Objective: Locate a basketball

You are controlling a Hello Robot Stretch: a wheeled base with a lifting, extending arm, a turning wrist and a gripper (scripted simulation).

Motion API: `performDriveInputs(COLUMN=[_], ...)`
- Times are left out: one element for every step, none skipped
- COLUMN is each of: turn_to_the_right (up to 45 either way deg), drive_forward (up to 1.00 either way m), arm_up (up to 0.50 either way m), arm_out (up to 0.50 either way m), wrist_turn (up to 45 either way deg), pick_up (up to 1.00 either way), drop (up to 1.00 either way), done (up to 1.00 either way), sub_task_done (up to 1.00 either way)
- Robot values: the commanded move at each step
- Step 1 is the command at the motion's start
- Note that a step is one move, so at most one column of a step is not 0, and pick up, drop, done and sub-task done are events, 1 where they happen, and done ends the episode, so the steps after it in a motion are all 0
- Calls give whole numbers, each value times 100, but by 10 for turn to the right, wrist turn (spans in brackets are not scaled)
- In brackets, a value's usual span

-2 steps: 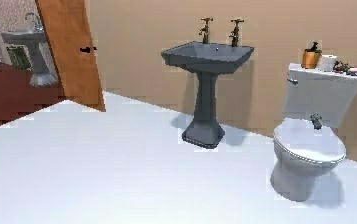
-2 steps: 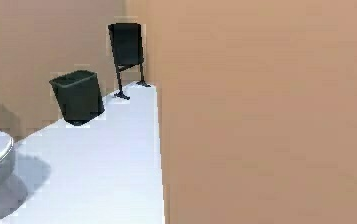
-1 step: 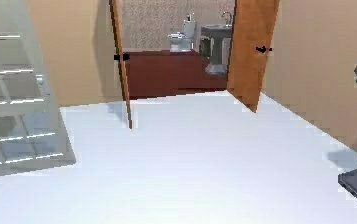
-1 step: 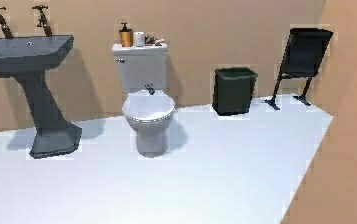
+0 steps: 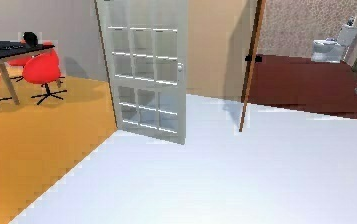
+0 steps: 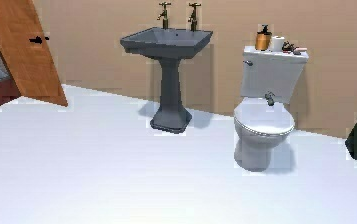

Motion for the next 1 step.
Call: performDriveInputs(turn_to_the_right=[-30], drive_forward=[0], arm_up=[0], arm_out=[0], wrist_turn=[0], pick_up=[0], drop=[0], done=[0], sub_task_done=[0])
